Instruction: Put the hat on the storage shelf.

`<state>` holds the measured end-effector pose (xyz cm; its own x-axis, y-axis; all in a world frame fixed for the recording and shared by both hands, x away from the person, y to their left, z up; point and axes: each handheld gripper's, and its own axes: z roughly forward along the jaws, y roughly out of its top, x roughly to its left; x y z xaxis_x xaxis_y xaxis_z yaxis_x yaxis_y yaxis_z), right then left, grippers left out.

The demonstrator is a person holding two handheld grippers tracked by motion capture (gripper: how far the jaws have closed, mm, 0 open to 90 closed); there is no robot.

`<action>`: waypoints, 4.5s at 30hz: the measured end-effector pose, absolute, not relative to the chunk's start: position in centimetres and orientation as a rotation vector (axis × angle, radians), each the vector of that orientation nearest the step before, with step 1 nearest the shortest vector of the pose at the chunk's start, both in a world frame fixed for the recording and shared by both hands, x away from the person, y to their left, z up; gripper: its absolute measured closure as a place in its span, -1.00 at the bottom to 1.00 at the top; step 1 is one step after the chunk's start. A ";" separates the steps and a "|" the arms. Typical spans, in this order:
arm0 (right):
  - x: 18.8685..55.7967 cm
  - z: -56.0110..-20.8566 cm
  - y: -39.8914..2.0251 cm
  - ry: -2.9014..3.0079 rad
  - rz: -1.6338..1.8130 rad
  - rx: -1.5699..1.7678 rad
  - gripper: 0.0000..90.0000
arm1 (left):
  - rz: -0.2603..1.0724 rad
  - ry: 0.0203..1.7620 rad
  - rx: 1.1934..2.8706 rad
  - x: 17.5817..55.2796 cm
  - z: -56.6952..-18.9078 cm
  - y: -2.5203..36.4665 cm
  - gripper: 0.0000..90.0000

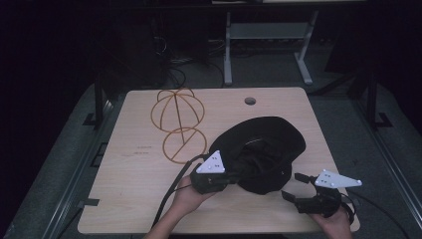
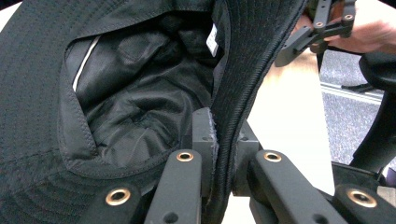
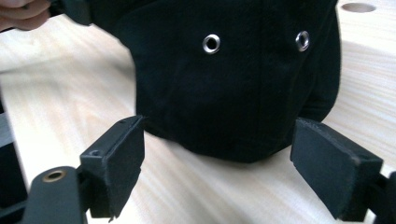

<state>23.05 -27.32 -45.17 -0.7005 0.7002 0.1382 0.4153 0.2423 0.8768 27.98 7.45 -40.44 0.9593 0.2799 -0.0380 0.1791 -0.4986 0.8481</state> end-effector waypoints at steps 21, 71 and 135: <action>25.9 -46.1 -26.5 2.166 1.496 1.066 0.53 | 0.078 0.321 2.068 28.1 -40.5 7.7 0.88; 24.4 -36.5 -27.3 2.100 1.441 0.841 0.96 | 0.287 0.531 2.122 25.9 -42.3 15.7 -0.12; 30.7 -22.6 -19.4 2.126 1.536 0.569 0.96 | 0.286 0.531 2.138 26.2 -44.0 15.3 -0.18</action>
<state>30.75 -19.35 -22.57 -0.8117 0.5715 -0.1203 0.0652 0.2933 0.9538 26.22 15.28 -44.01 0.8816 0.4720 0.0086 0.2670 -0.5137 0.8154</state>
